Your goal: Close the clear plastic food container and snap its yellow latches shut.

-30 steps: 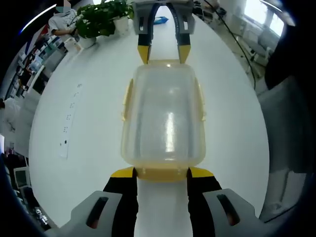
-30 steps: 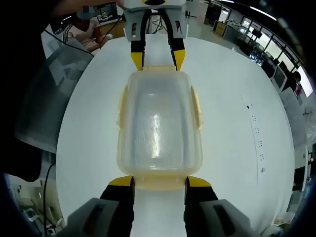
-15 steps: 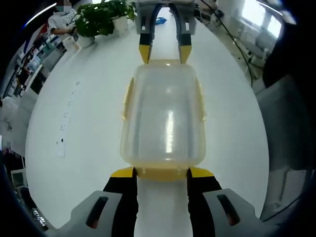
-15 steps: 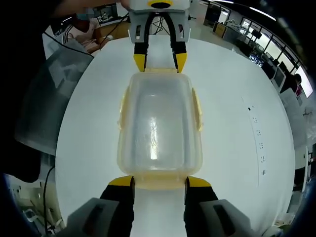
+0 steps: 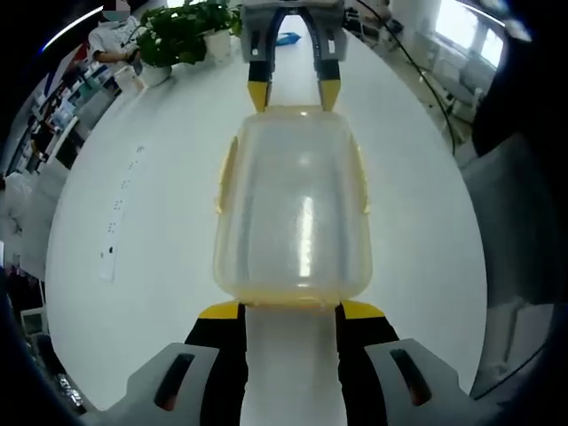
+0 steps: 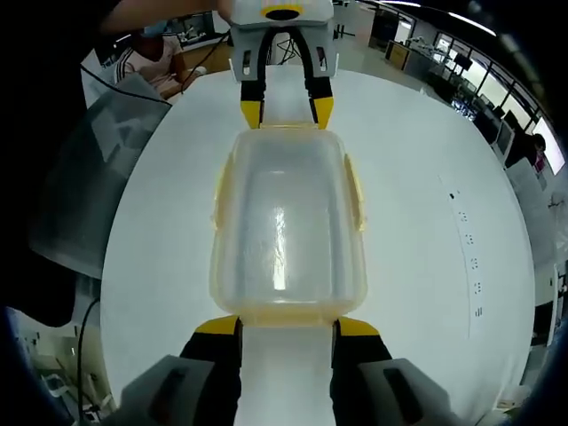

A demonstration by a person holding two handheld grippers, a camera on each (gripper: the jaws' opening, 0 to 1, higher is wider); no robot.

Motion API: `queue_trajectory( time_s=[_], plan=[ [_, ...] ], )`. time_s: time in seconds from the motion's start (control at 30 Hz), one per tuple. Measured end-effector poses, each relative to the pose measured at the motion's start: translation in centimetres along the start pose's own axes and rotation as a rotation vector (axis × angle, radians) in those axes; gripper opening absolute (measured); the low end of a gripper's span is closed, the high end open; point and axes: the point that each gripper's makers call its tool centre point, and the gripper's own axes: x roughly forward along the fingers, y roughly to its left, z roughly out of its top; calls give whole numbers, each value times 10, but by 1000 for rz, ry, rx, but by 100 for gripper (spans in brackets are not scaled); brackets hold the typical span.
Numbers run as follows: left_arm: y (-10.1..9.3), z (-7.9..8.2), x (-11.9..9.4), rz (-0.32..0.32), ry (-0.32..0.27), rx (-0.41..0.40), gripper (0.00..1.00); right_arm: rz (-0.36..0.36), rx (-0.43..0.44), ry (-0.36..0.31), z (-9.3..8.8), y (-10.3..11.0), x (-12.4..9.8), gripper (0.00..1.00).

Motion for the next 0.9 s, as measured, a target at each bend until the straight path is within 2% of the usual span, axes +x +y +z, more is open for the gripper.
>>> queue_trajectory(
  time_s=[0.13,0.2,0.23,0.27,0.37,0.43,0.47,0.57,0.63,0.8,0.9],
  plan=[
    [-4,0,4,1,-2,-4,37,-22,-40,46,-9,2,9,38],
    [-9,-5,10,-18,9,-4,41,-19,-21,35,-10,4,13,42],
    [-11,-8,14,-29,18,-13,43,-6,14,21,-10,7,14,48],
    [-11,-9,15,-28,18,-16,45,-17,12,24,-11,6,14,52],
    [-12,-15,11,-20,5,-36,44,-27,7,21,-13,5,5,52],
    [-7,-14,8,8,-42,-71,48,-43,34,-18,-10,1,-6,53],
    [-8,-13,5,2,-58,-78,50,-48,51,-56,-5,0,-11,52],
    [-9,-4,-8,3,-147,-109,47,-49,120,-160,10,-3,-26,47],
    [-9,-2,-18,13,-172,-106,45,-58,115,-185,14,-3,-30,39],
    [-6,9,-34,25,-248,-148,42,-62,119,-205,18,-1,-31,38],
    [-2,6,-32,32,-249,-159,41,-64,114,-214,17,-1,-32,35]
  ],
)
